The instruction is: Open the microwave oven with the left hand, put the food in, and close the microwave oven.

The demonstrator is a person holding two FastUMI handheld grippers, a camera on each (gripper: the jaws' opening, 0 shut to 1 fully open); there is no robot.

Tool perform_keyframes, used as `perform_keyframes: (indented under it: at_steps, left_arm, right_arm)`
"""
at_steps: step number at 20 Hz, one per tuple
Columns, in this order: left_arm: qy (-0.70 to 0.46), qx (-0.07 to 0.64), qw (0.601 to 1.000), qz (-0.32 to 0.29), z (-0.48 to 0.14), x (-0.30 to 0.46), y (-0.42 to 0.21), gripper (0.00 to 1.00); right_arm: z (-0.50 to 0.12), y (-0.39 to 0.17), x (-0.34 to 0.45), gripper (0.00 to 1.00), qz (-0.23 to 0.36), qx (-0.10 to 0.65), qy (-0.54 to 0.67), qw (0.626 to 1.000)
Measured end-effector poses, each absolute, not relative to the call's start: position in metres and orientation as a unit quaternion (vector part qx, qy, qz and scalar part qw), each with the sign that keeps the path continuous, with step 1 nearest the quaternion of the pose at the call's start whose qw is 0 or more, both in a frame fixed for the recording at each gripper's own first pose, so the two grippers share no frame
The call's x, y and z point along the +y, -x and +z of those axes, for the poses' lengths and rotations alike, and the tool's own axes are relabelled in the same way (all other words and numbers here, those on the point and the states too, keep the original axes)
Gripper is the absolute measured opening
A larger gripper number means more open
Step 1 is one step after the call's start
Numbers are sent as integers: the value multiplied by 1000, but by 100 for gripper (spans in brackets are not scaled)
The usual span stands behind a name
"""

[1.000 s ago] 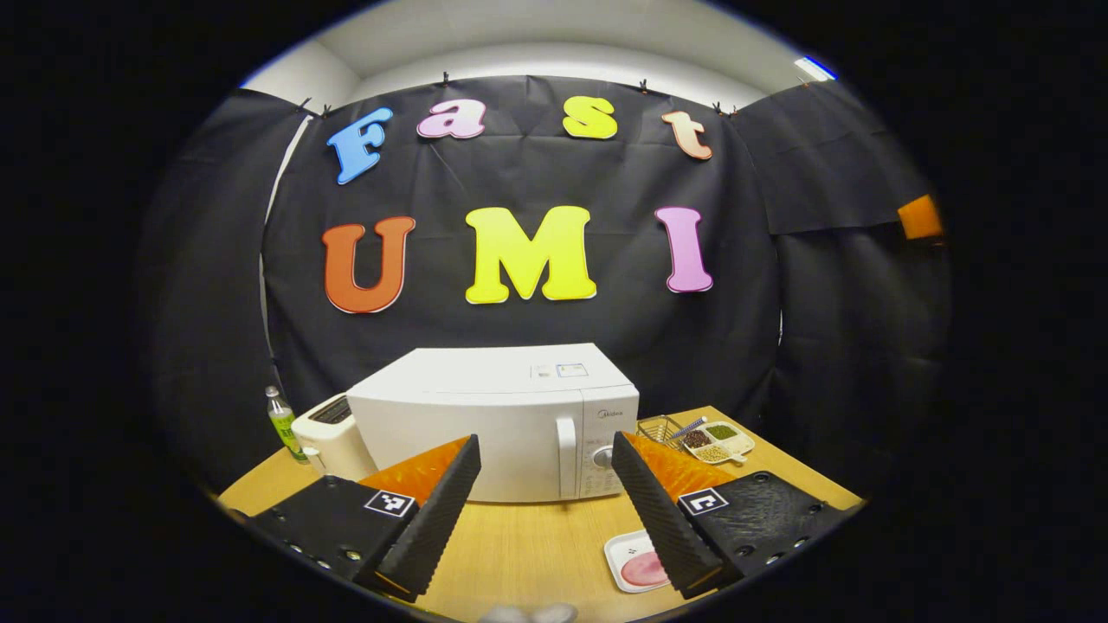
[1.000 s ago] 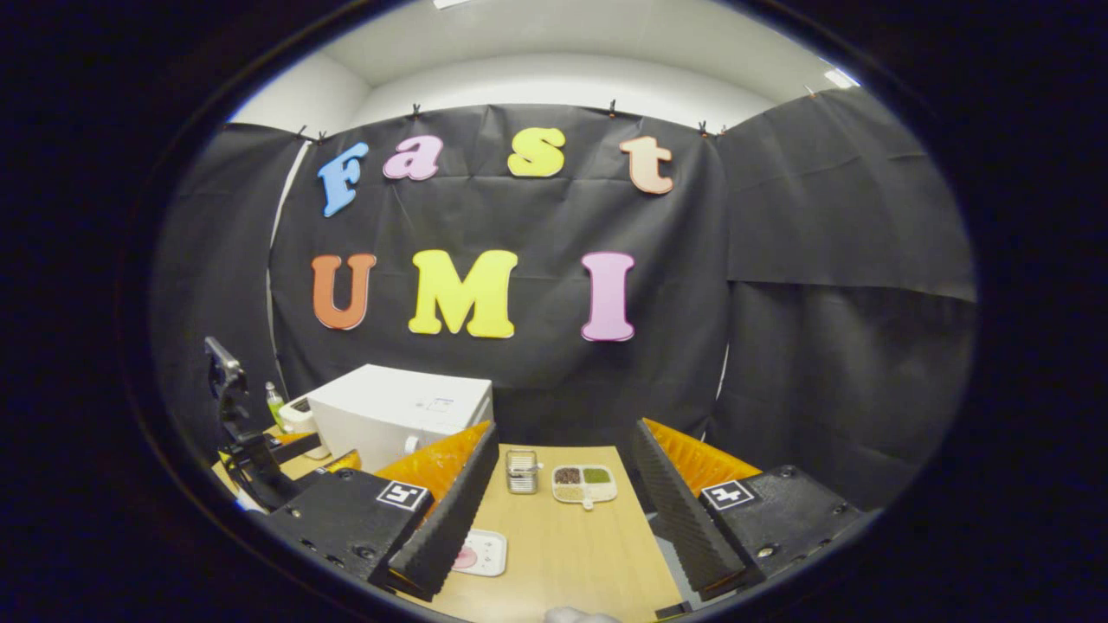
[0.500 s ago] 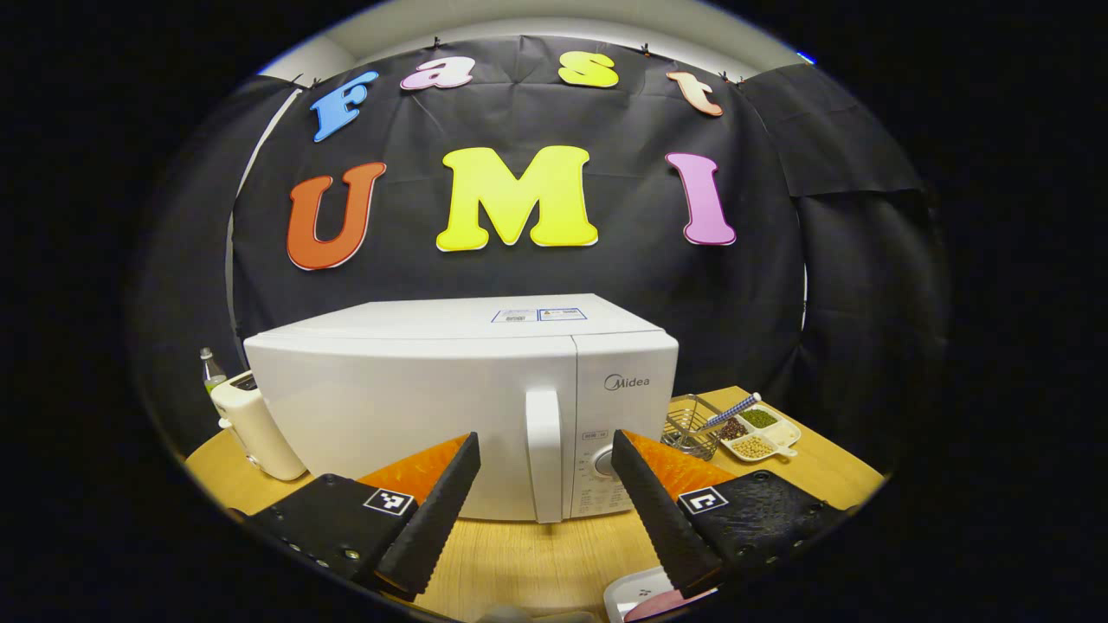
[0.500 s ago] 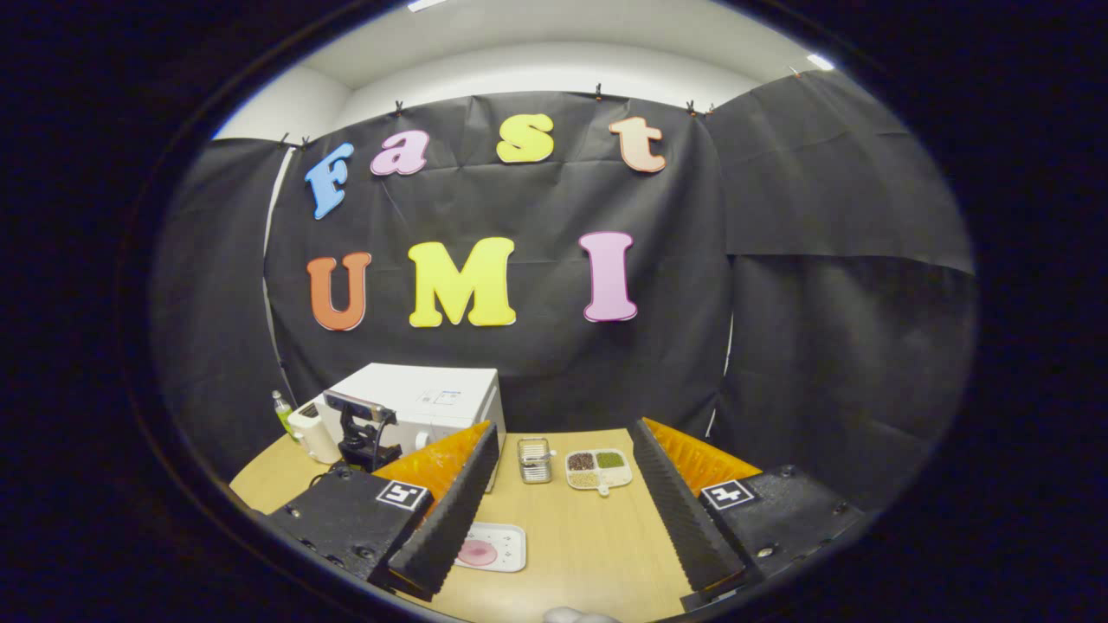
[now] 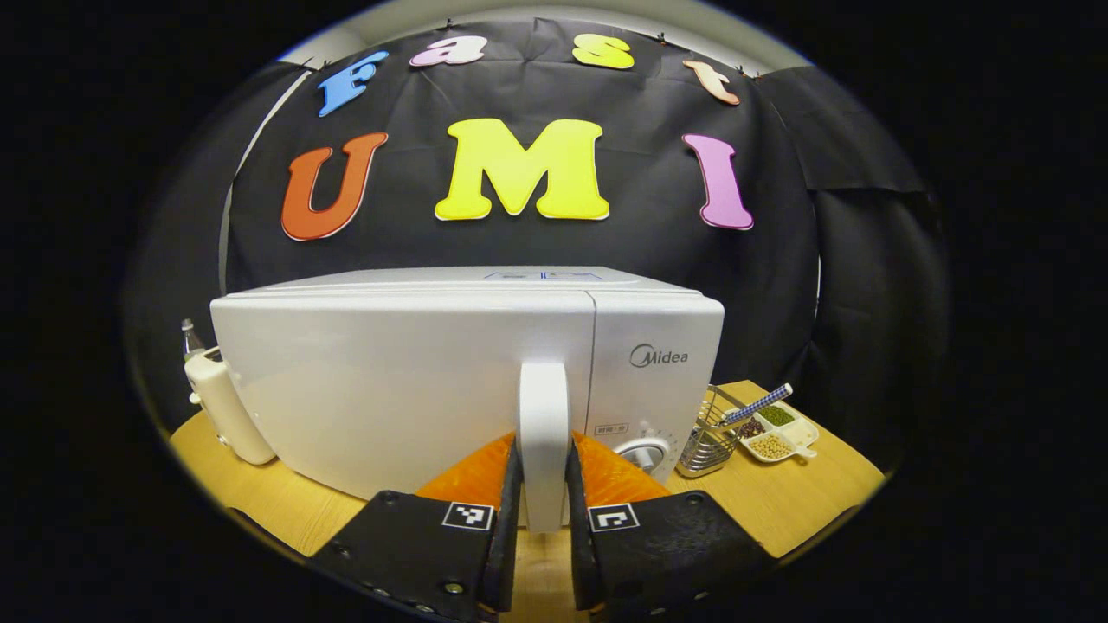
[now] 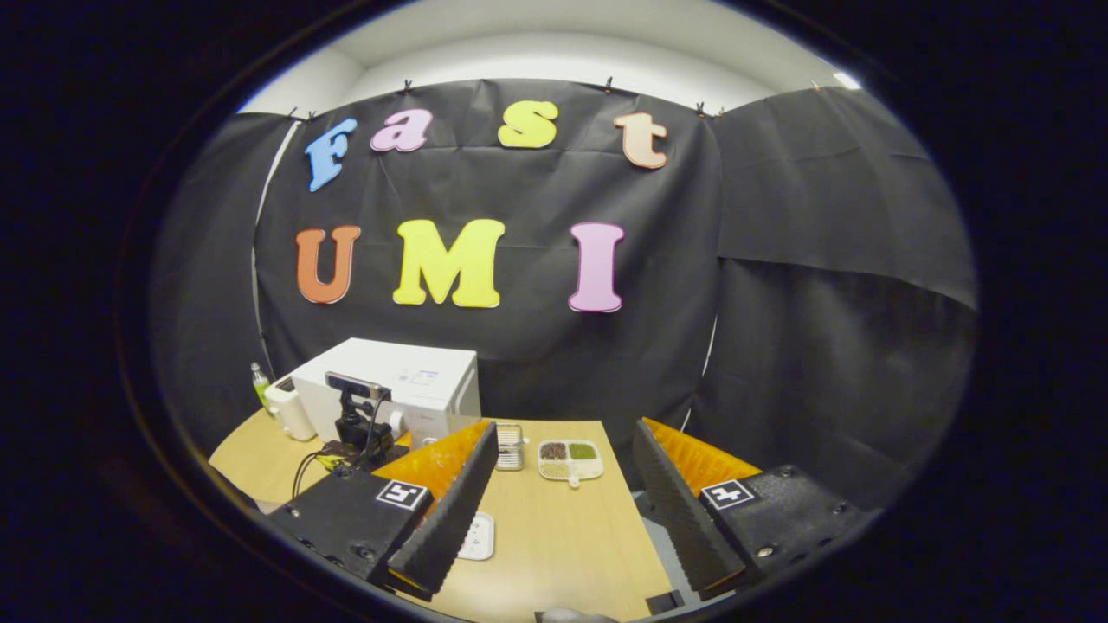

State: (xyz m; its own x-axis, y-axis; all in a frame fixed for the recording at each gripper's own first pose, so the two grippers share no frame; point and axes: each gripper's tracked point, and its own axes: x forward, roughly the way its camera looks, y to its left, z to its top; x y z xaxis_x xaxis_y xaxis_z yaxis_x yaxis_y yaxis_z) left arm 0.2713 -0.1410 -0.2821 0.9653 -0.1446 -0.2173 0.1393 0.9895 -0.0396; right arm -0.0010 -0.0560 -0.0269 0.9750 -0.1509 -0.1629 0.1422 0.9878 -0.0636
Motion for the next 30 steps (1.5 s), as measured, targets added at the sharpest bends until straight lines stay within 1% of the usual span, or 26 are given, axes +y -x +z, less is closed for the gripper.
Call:
perform_keyframes:
  at_steps: [1, 2, 4, 12, 17, 20, 22, 24, 25, 26, 29, 30]
  left_arm:
    - [1, 110, 991, -71, -281, -140, -270, 20]
    - [0, 111, 991, -74, -283, -139, -272, 21]
    - [13, 117, 990, -80, -283, -139, -270, 11]
    - [14, 141, 986, -88, -286, -138, -261, 11]
    - [-19, 116, 990, -82, -286, -103, -179, 11]
    - [4, 143, 987, -76, -291, -62, -125, 11]
    - [-8, 147, 987, -61, -290, -34, -99, 11]
    - [-19, 149, 988, -33, -292, -3, -80, 11]
    - [-15, 155, 988, -15, -293, 13, -72, 11]
    - [-10, 158, 987, 3, -295, 27, -64, 11]
    - [-1, 166, 984, 66, -296, 76, -43, 12]
    - [14, 167, 983, 76, -297, 86, -39, 11]
  right_arm:
    - [-25, 1, -54, 100, -73, 81, 28, 994]
    - [-22, 1, -52, 100, -73, 79, 33, 994]
    - [-21, 3, -45, 99, -68, 79, 36, 994]
    - [-22, -1, -33, 100, -47, 74, 21, 996]
    - [-33, 6, -25, 100, -35, 83, 28, 996]
    - [-28, 4, -8, 100, -13, 74, 50, 996]
    - [-26, -3, 18, 100, 20, 69, 59, 996]
    - [-20, -8, 45, 100, 53, 54, 70, 995]
    - [-18, -10, 62, 93, 73, 47, 72, 994]
    - [-17, -11, 78, 100, 92, 42, 74, 992]
    - [-22, -8, 115, 100, 137, 40, 78, 987]
    - [-24, -7, 122, 100, 147, 41, 78, 985]
